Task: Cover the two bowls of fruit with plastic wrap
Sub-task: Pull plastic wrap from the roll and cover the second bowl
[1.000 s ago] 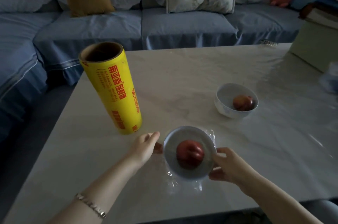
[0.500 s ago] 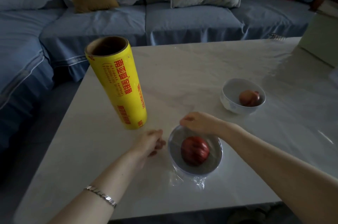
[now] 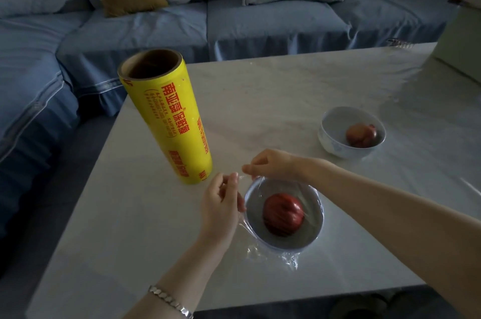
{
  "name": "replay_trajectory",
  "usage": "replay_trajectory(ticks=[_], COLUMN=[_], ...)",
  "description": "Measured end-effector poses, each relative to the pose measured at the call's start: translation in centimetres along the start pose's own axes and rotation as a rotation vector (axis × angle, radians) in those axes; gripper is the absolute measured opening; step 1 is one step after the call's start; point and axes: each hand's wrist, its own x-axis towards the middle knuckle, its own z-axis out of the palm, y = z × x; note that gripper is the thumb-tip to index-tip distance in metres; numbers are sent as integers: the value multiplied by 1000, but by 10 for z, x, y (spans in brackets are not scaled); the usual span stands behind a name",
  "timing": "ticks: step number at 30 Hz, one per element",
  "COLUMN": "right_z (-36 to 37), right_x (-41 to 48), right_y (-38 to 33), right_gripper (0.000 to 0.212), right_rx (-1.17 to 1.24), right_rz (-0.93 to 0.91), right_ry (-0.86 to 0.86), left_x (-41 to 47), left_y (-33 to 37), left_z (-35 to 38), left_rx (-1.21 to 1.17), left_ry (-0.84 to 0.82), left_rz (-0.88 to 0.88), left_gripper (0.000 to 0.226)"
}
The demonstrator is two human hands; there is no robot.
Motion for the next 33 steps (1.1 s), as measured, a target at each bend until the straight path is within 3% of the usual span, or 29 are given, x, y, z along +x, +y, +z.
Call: replay_trajectory(ticks=[6,10,13,16,22,27,33], right_z=[-8,-7,-15,-25,-21,-24,-14], right_x=[5,8,10,9,9,-9,-19], right_y=[8,11,13,21,31,38,47], right_gripper=[46,49,53,55,35,27,22], right_rx=[101,-3,-125,-99,61,59,55], right_rz=[-72,-117,-85,-77,-117,-140,-73], right_ry=[97,49,-12,-53,73,219,206], left_x=[0,-2,-8,-14,-11,-4,2], left_y=[0,-3,-4,-3,-3,-6,-13], left_z=[4,0,-3,-7,-12,-10,10], left_rx=[16,92,99,88,138,195,352], left_ry=[-23,-3,44,34,-87,-21,69], left_rz=[-2,40,-15,-58,-34,-22,-51], left_gripper=[37,39,37,34,35,31,33])
